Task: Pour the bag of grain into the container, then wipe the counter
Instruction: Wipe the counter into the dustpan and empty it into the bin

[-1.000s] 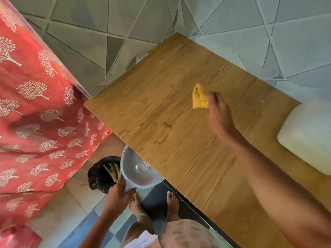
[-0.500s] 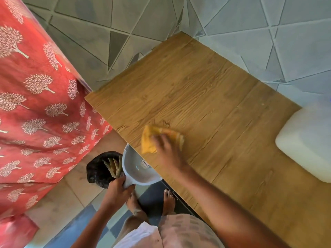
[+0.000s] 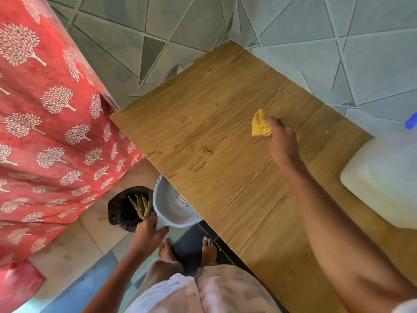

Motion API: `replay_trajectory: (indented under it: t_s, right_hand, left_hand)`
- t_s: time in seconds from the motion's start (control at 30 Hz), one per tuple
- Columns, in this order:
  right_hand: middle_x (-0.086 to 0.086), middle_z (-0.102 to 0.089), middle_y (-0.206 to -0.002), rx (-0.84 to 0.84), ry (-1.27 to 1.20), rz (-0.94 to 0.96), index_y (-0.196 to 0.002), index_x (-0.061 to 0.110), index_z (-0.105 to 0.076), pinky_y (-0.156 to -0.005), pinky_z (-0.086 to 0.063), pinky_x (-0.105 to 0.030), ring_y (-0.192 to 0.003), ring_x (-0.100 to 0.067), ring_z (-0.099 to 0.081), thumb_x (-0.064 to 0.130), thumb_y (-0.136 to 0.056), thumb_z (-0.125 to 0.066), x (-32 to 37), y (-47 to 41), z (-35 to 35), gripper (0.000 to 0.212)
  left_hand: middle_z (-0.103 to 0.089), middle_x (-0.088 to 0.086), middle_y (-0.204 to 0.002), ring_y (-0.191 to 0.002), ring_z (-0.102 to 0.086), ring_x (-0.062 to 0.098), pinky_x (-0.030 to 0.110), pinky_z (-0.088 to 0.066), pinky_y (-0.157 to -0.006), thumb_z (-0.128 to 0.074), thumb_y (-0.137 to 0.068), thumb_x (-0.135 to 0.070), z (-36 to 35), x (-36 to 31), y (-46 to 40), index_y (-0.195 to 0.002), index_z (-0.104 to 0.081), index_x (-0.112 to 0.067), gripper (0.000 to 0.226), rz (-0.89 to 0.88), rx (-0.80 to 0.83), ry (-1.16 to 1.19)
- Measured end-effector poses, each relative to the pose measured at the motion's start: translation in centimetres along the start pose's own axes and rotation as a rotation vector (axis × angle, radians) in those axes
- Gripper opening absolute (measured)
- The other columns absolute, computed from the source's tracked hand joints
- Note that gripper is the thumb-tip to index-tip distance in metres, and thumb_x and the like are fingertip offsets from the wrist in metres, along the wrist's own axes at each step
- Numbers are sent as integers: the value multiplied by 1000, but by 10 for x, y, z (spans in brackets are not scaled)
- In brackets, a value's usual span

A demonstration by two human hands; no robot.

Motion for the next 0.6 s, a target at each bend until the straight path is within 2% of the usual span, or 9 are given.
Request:
replay_trajectory:
  t_s: [0.03, 0.13, 0.23, 0.3, 0.37, 0.47, 0.53, 0.6]
  right_hand:
    - [-23, -58, -119, 48, 34, -41, -133, 9, -55, -76, -52, -51, -96, -45, -63, -2, -89, -55, -6, -2, -6, 45]
    - [-23, -57, -123, 148, 63, -25, -135, 11, -55, -76, -51, -47, -96, -45, -63, 1, -91, -52, 26, 24, -36, 46]
    - [-19, -66, -110, 117, -25, 175, -122, 13, -65, -52, -52, -38, -67, -39, -66, 6, -80, -58, 97, 92, -73, 43]
    - [-17, -69, -106, 129, -131, 346, -115, 14, -67, -45, -51, -32, -61, -36, -66, 9, -75, -59, 145, 143, -88, 42]
    - [-21, -69, -110, 210, -249, 426, -116, 9, -69, -49, -56, -35, -73, -37, -70, 0, -74, -55, 177, 173, -85, 45]
    - [-21, -63, -121, 278, -435, 345, -125, 4, -64, -73, -60, -44, -97, -40, -67, -15, -70, -62, 185, 179, -65, 59]
    - [-16, -64, -118, 198, -463, 335, -124, 6, -63, -79, -59, -41, -99, -33, -66, -12, -69, -65, 171, 172, -46, 58]
    - [-13, -64, -117, 80, -403, 301, -124, 6, -64, -81, -57, -38, -101, -28, -64, 0, -76, -50, 145, 153, -28, 50]
  left_hand:
    - [-38, -15, -49, -46, -41, 17, 23, -30, -47, -78, -79, -6, -1, 0, 2, -53, -36, -26, 53, -3, 0, 1]
    - [-38, -14, -48, -45, -33, 5, 23, -29, -47, -78, -78, -5, -3, -2, 6, -54, -35, -28, 54, -28, -12, 2]
    - [-40, -13, -51, -45, -33, 5, 24, -30, -48, -78, -78, -7, -5, 2, 9, -58, -36, -28, 52, -41, -1, 1]
    - [-41, -12, -52, -46, -33, 6, 25, -31, -48, -79, -78, -8, -6, 6, 9, -59, -36, -28, 51, -48, -1, 7]
    - [-44, -11, -54, -47, -35, 6, 26, -32, -49, -79, -78, -10, -3, 11, 9, -62, -38, -27, 48, -54, -4, 7]
    - [-48, -7, -57, -50, -42, 13, 29, -34, -49, -78, -79, -12, -1, 18, 11, -65, -42, -25, 41, -46, 8, 6]
    - [-48, -7, -55, -52, -42, 22, 33, -34, -52, -79, -79, -12, -2, 19, 16, -62, -41, -24, 43, -40, 9, 13]
    - [-44, -10, -50, -48, -40, 17, 33, -34, -51, -78, -79, -11, -4, 15, 20, -56, -38, -25, 49, -40, 11, 9]
Point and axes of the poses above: each hand's wrist, its own y-axis away from the middle knuckle, its own z-axis out of the back of the hand, x = y × z, the point moved 3 cm from there along -y, towards the middle knuckle
